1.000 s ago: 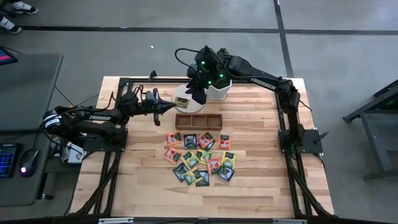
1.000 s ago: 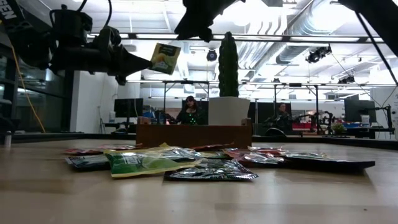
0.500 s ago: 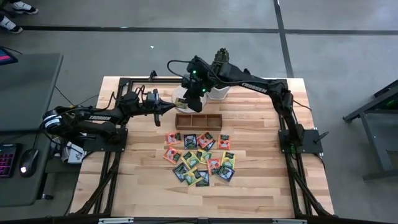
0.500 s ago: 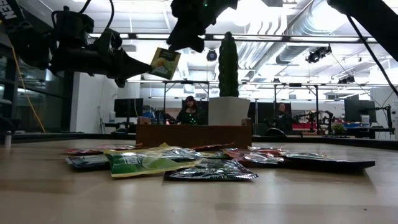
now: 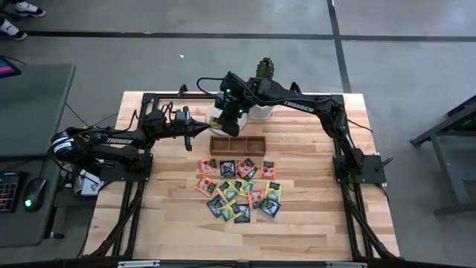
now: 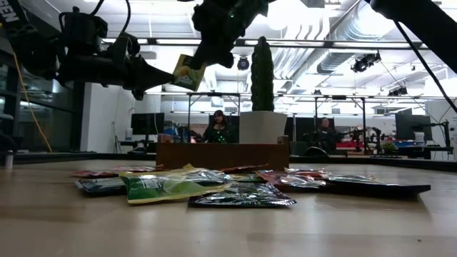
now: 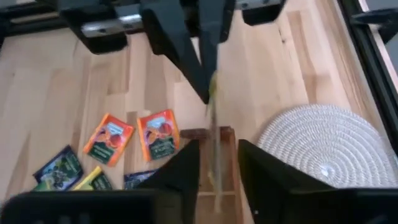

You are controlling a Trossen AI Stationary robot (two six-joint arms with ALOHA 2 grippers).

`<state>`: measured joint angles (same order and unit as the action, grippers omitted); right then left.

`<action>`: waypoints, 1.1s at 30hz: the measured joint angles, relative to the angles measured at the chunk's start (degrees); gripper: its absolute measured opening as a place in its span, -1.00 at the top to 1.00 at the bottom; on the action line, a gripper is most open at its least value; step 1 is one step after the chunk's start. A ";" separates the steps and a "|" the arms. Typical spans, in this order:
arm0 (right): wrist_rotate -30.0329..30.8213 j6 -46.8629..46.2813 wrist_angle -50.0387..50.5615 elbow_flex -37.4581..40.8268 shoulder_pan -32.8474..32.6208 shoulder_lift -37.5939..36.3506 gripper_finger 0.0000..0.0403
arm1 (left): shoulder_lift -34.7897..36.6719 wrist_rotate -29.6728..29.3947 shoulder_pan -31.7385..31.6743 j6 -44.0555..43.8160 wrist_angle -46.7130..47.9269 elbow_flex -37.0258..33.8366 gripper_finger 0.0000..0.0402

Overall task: Pick & Place Tea
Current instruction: Put the yellow tea bag into the left section of the wooden organizer

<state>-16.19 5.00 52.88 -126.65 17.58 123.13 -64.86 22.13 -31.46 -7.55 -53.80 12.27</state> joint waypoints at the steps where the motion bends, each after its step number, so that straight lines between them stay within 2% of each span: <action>1: -0.06 0.08 -0.02 0.00 0.00 0.00 0.74 | 0.00 0.01 0.00 0.00 -0.01 0.00 1.00; 3: -0.65 1.24 -0.23 0.00 -0.04 0.00 0.93 | 0.00 0.00 0.00 -0.02 0.00 0.00 1.00; 9: 0.87 0.90 -0.87 0.00 -0.13 0.00 0.98 | 0.00 -0.24 -0.02 1.86 0.36 0.00 1.00; 12: 0.89 0.81 -0.67 0.00 -0.15 0.00 0.98 | 0.00 -0.65 -0.06 2.71 0.71 0.00 0.93; 25: 2.83 1.35 1.85 -0.02 -0.17 0.65 1.00 | 0.77 -0.28 -0.77 1.12 0.82 0.00 0.10; 28: 3.67 2.55 1.13 1.78 -1.10 1.46 1.00 | 2.06 2.94 -4.37 -1.37 0.90 0.00 0.02; 33: 5.03 3.68 -4.32 8.47 -2.84 1.64 1.00 | 3.82 10.92 -12.12 -3.71 1.11 0.02 0.01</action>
<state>-11.16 8.67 48.56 -118.18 14.74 124.77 -61.04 33.05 -43.59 -11.26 -52.70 12.29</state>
